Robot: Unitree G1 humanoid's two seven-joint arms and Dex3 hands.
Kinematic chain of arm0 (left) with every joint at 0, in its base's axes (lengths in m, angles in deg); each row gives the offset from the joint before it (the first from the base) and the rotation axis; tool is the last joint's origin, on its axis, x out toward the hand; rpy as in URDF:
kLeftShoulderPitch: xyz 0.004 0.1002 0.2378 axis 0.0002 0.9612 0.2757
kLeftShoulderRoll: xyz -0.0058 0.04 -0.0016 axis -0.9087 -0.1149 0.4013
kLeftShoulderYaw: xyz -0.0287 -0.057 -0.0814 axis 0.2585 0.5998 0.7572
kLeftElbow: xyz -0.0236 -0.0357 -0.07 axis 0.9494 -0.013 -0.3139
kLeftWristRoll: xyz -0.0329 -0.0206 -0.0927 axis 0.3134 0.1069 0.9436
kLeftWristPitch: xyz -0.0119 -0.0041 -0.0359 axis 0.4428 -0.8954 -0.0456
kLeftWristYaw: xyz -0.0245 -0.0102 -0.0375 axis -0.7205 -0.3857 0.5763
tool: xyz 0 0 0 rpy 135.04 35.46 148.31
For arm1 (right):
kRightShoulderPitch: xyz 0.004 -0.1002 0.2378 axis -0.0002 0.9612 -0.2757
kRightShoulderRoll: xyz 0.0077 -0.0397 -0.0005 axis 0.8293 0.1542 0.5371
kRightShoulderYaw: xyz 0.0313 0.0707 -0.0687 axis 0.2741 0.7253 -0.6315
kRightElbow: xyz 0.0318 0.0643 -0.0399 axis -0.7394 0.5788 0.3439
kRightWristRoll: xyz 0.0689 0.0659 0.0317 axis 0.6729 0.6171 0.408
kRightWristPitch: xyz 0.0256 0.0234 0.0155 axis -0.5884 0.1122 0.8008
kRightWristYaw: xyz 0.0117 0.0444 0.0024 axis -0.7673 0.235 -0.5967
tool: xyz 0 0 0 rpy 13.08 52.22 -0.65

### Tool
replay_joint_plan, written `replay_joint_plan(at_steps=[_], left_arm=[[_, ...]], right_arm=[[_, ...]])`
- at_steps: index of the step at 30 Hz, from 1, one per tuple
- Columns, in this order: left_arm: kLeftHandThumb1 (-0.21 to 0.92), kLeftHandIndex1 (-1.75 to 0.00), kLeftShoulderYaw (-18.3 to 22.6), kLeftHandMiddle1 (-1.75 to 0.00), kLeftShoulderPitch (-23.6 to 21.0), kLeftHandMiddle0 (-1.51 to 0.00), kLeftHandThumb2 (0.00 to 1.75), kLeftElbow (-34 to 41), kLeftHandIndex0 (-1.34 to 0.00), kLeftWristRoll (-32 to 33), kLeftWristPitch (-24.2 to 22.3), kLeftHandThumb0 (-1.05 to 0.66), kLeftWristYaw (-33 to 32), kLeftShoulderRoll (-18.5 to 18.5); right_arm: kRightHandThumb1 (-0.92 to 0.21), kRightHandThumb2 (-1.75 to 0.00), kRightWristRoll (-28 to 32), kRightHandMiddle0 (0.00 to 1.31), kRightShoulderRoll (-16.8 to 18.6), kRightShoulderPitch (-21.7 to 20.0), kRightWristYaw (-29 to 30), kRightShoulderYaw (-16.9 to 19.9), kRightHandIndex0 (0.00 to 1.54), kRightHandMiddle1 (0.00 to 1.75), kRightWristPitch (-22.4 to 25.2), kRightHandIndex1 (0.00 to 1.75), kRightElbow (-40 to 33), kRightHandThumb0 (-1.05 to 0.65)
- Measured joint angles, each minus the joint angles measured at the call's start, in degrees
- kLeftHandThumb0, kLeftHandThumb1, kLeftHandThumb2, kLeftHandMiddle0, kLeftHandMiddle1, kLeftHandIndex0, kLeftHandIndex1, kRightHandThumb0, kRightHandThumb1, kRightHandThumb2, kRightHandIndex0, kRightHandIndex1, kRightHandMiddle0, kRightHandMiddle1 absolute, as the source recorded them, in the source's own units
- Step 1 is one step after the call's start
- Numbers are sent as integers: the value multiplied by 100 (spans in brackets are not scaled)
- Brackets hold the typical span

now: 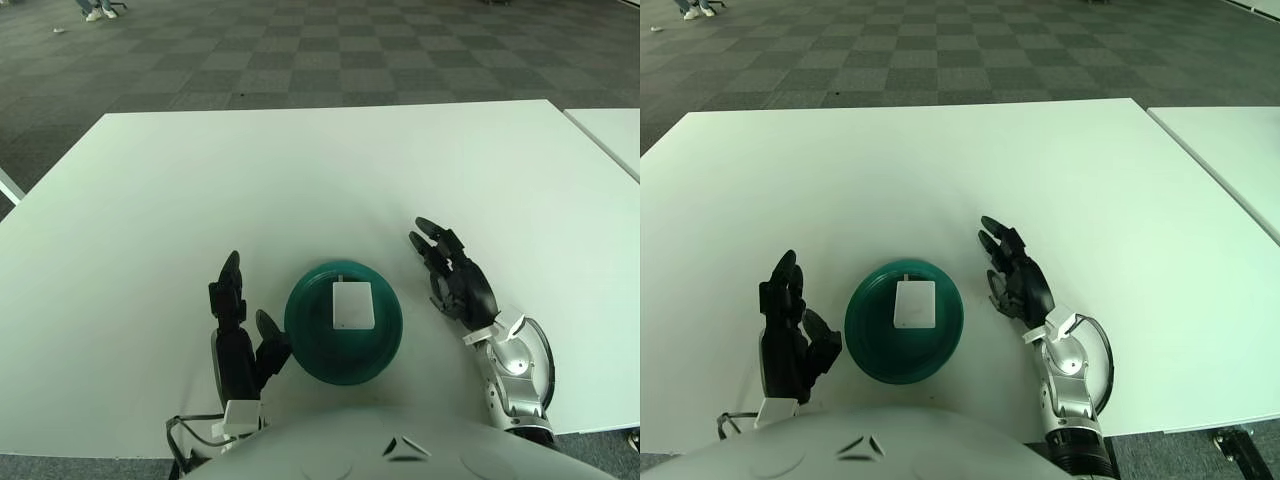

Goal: Put the charger into the plate.

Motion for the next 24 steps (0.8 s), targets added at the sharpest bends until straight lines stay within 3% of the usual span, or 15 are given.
replay_joint_plan(at_steps=[13,24], left_arm=[[92,-26,-18,0,-91,-10,110,-63,0,4,-195,-96,274,-10],[92,-37,291,-2,-632,-14,112,-580,0,19,-276,-96,295,-7]], right_arm=[[-92,-46,-9,0,0,11,-65,-34,14,30,-319,2,8,-95],[-92,-45,-5,0,0,18,-67,-35,14,33,-319,1,8,-94]])
